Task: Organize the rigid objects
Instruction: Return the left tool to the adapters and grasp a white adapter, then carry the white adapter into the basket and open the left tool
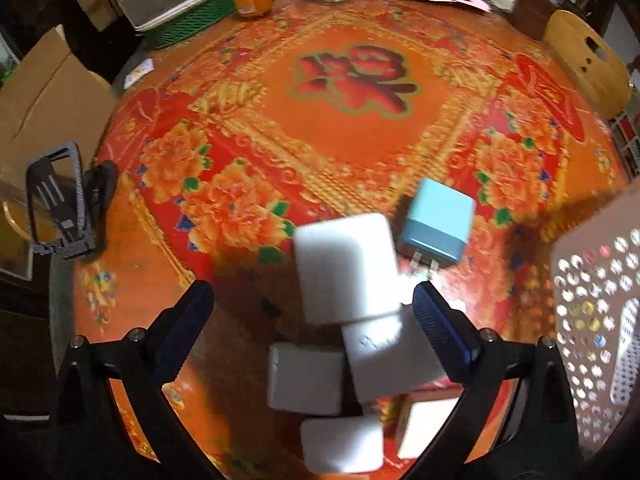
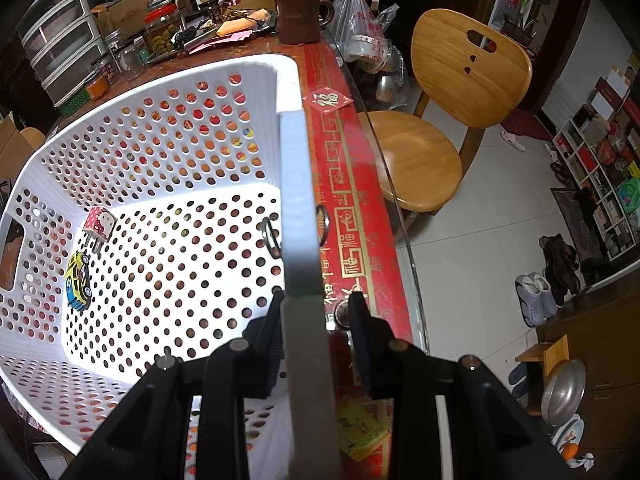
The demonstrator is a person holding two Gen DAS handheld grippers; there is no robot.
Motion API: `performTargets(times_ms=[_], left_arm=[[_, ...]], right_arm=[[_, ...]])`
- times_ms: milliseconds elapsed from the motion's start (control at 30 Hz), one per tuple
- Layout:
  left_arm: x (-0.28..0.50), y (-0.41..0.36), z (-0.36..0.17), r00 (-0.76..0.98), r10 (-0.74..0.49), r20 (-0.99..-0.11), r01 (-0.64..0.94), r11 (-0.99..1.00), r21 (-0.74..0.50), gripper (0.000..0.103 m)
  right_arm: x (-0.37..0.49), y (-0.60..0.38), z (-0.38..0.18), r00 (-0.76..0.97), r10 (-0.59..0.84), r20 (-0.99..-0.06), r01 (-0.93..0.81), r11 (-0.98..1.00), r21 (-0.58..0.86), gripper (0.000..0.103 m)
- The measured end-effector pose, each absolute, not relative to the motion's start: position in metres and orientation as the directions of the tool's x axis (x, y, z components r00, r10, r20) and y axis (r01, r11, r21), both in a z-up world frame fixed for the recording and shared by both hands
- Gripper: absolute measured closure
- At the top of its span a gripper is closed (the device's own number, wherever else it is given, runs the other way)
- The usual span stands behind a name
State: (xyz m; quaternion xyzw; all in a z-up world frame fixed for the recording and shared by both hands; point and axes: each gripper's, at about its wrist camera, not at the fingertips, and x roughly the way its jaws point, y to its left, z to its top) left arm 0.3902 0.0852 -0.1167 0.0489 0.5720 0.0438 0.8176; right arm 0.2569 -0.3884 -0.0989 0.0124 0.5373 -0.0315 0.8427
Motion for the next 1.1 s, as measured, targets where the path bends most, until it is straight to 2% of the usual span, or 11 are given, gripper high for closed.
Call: performTargets(times_ms=[100, 300, 367, 500, 767, 867, 1000, 1100], left_arm=[[0.398, 0.092, -0.119, 0.343, 0.130, -0.930, -0.050, 0.992, 0.120, 0.005], [0.407, 0.082, -0.131, 0.314, 0.124, -0.941, -0.023, 0.992, 0.123, 0.006], [0.407, 0.080, -0.135, 0.310, 0.126, -0.942, -0.019, 0.992, 0.126, 0.013], [0.408, 0.079, -0.141, 0.292, 0.068, -0.954, -0.020, 0.998, 0.064, 0.049], [0.404, 0.080, -0.137, 0.350, 0.111, -0.930, -0.048, 0.994, 0.101, 0.050], [0.401, 0.082, -0.127, 0.366, 0.093, -0.926, -0.046, 0.996, 0.082, 0.051], [0.390, 0.084, -0.101, 0.399, 0.088, -0.913, -0.053, 0.996, 0.073, 0.051], [0.373, 0.076, -0.061, 0.465, 0.070, -0.883, -0.027, 0.997, 0.065, 0.051]], right_arm=[[0.257, -0.388, -0.099, 0.422, -0.038, -0.906, 0.066, 0.998, -0.012, 0.074], [0.259, -0.387, -0.099, 0.419, -0.043, -0.907, 0.064, 0.998, -0.017, 0.074], [0.259, -0.387, -0.099, 0.419, -0.042, -0.907, 0.064, 0.998, -0.017, 0.074], [0.259, -0.387, -0.099, 0.419, -0.044, -0.907, 0.064, 0.998, -0.020, 0.074], [0.259, -0.385, -0.099, 0.418, -0.046, -0.907, 0.062, 0.998, -0.021, 0.074], [0.259, -0.385, -0.099, 0.418, -0.047, -0.907, 0.063, 0.998, -0.022, 0.074], [0.259, -0.384, -0.100, 0.419, -0.045, -0.907, 0.063, 0.998, -0.021, 0.074], [0.259, -0.383, -0.100, 0.418, -0.047, -0.907, 0.064, 0.998, -0.022, 0.074]])
